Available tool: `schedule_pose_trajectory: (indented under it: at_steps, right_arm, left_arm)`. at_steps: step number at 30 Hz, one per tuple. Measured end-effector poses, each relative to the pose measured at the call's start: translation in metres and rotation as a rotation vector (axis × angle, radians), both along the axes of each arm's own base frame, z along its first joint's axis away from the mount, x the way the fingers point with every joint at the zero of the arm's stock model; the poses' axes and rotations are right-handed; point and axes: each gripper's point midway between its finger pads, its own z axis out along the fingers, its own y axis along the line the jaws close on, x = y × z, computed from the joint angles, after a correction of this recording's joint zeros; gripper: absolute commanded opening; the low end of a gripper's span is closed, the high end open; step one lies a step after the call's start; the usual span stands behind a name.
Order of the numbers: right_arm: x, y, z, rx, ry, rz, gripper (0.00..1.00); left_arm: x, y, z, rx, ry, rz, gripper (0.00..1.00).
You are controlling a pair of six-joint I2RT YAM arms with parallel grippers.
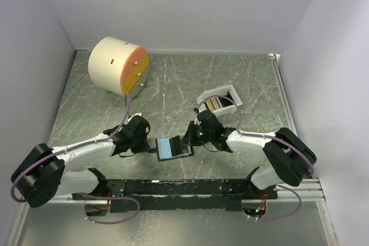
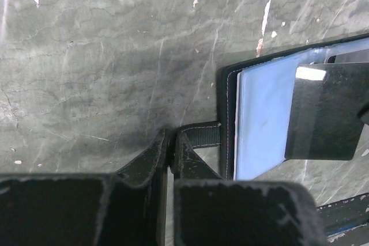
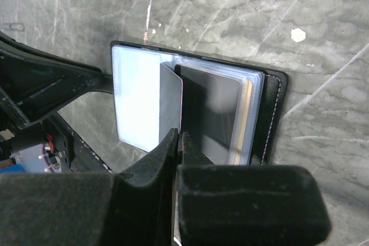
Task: Put the credit cards into the card holder
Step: Insert the credit card into the card holder.
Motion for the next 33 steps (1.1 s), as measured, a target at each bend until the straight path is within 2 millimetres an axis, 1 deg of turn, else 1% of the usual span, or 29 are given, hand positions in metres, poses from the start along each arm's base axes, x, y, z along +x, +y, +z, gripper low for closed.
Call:
schedule_pose_trajectory:
  at_steps: [3, 11, 16, 26, 33]
  right_arm:
    - [-0.001, -0.001, -0.005, -0.007, 0.01, 0.0, 0.0]
    - [-0.001, -0.001, -0.007, -0.01, 0.011, 0.001, 0.0]
    - [-0.001, -0.002, -0.013, -0.025, 0.017, -0.002, 0.0]
    - [0.002, -0.005, -0.014, -0.05, 0.003, -0.004, 0.0]
    - [0.004, -0.003, -0.014, -0.065, -0.004, 0.019, 0.0]
  left_arm:
    - [0.0, 0.0, 0.0, 0.001, 0.0, 0.001, 0.1]
    - [0.0, 0.0, 0.0, 0.002, -0.001, 0.001, 0.1]
    - [0.0, 0.0, 0.0, 0.002, -0.001, 0.001, 0.1]
    - [0.0, 0.001, 0.0, 0.002, -0.001, 0.001, 0.11]
    - [0.0, 0.001, 0.0, 0.004, 0.0, 0.001, 0.11]
